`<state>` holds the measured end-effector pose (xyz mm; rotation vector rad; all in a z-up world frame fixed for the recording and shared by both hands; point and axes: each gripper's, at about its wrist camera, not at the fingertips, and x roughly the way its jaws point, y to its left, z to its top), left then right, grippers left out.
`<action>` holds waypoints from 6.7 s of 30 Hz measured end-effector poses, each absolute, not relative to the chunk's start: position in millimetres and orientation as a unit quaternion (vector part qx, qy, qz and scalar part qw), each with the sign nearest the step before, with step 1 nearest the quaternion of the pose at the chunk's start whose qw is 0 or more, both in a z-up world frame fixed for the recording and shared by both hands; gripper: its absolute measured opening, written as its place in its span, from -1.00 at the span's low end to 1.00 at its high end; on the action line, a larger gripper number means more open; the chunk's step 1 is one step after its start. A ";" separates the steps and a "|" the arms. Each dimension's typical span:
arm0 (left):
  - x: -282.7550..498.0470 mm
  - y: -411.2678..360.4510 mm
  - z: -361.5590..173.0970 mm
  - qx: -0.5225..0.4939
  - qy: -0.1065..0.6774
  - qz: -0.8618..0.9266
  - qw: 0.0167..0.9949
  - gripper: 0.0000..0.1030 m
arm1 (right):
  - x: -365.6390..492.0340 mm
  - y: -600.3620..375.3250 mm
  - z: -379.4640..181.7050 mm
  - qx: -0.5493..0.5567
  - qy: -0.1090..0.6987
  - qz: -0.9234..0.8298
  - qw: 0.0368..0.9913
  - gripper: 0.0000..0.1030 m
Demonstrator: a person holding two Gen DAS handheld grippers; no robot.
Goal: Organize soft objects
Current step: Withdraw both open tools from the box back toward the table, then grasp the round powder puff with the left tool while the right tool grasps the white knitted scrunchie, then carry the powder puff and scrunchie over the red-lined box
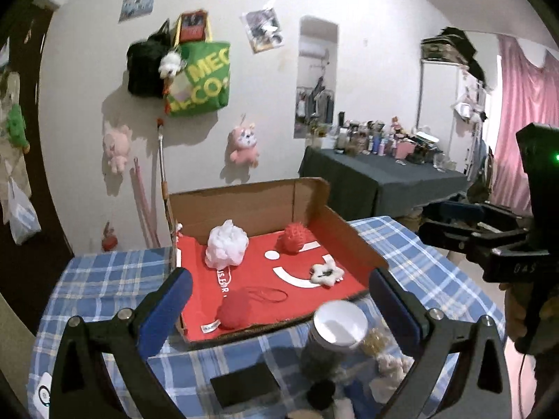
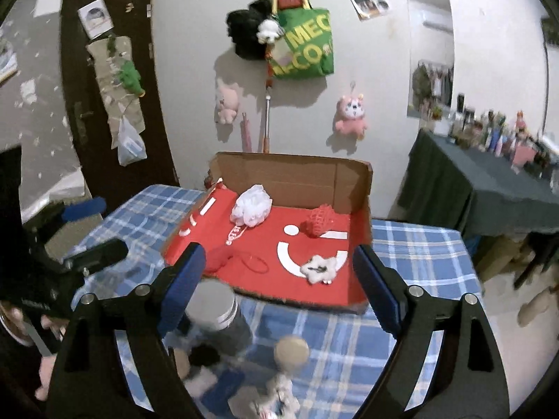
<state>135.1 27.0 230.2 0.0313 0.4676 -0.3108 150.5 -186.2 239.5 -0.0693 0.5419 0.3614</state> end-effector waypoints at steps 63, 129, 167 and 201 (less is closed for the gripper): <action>90.0 13.6 34.6 0.017 0.370 -0.152 0.916 -0.20 | 84.4 -199.6 49.3 0.003 0.309 0.138 0.941 -0.52; 89.0 11.6 53.6 0.063 0.352 -0.219 0.908 -0.81 | 91.8 -211.8 55.2 0.083 0.310 0.200 0.926 -0.60; 110.3 123.0 67.1 0.001 0.368 -0.111 0.923 -0.81 | 122.7 -279.1 55.8 0.096 0.371 0.136 0.913 -0.60; 200.3 122.0 89.6 0.082 0.355 -0.240 0.900 -0.81 | 240.1 -280.0 72.0 0.101 0.423 0.287 0.853 -0.60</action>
